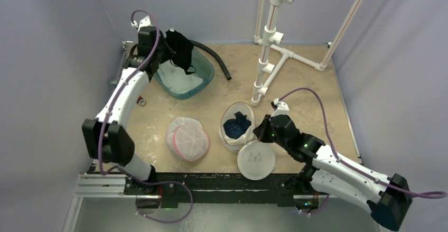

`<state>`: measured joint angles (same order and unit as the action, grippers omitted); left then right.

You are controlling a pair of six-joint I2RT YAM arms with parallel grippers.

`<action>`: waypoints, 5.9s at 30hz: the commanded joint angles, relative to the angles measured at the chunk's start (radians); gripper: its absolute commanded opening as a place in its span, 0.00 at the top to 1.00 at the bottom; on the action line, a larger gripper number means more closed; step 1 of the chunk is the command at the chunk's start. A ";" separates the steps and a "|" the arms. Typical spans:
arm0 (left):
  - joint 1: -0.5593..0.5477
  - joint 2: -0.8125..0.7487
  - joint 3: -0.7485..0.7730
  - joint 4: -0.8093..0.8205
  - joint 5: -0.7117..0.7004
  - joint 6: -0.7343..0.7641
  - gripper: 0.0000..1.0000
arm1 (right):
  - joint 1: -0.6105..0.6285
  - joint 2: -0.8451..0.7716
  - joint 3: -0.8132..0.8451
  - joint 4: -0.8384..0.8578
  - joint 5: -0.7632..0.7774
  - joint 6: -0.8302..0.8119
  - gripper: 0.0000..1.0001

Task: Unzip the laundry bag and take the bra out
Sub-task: Place the bra in the bin, then pick up the bra from the laundry bag.

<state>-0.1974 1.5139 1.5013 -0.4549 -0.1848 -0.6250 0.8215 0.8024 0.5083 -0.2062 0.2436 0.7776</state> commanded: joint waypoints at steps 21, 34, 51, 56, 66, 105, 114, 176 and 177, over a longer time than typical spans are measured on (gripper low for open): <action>0.232 0.626 0.141 0.439 0.294 -0.236 1.00 | -0.004 -0.092 -0.002 -0.011 -0.035 -0.021 1.00; 0.230 0.562 0.172 0.404 0.286 -0.192 0.28 | -0.005 -0.084 0.001 -0.016 -0.025 -0.016 1.00; -0.120 -0.276 -0.248 0.137 0.030 -0.145 0.12 | -0.005 -0.079 -0.005 0.002 -0.013 -0.016 1.00; -0.413 -0.427 -0.426 0.168 0.049 -0.146 0.12 | -0.004 -0.071 -0.009 -0.014 -0.011 0.021 1.00; -0.854 -0.234 -0.300 0.035 -0.137 -0.050 0.20 | -0.005 -0.086 -0.014 -0.030 0.008 0.088 1.00; -0.848 0.408 -0.188 0.031 -0.151 -0.005 0.53 | -0.003 -0.169 -0.050 -0.064 -0.009 0.088 1.00; -0.849 0.313 -0.202 0.023 -0.149 0.002 1.00 | -0.004 -0.164 -0.048 -0.066 -0.008 0.092 1.00; -0.847 -0.124 -0.301 0.012 0.127 0.100 1.00 | -0.005 -0.128 0.035 0.142 -0.135 -0.025 0.56; -0.848 -0.125 -0.302 0.012 0.127 0.100 1.00 | -0.004 -0.104 0.049 0.116 -0.123 -0.025 0.64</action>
<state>-1.0481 1.4242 1.1995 -0.4862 -0.0738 -0.5201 0.8215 0.6605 0.4973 -0.1081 0.1303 0.7902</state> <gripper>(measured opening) 0.053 0.462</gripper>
